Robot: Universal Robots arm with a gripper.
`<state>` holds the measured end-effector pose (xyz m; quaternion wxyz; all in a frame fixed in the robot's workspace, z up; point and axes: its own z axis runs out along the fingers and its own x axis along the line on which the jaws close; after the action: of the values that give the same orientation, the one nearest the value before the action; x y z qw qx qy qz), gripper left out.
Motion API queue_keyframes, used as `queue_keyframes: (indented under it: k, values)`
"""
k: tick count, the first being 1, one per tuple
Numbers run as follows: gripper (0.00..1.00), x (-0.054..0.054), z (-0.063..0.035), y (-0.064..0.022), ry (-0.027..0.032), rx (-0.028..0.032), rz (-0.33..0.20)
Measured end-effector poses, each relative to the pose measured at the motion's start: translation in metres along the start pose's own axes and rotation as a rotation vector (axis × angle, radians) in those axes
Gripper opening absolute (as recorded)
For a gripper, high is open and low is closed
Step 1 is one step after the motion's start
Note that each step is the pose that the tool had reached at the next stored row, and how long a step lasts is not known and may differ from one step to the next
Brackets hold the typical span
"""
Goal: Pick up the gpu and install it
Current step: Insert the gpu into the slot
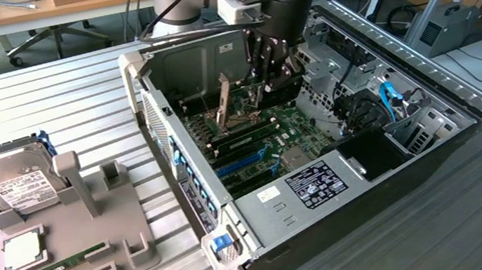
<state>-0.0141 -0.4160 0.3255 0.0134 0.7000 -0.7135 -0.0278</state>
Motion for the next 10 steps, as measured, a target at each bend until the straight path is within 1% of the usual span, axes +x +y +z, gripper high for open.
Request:
queue_keyframes:
  k: [10]
  values:
    - [0.27, 0.0017, 0.0023, -0.0002, 0.0, 0.0, 0.0]
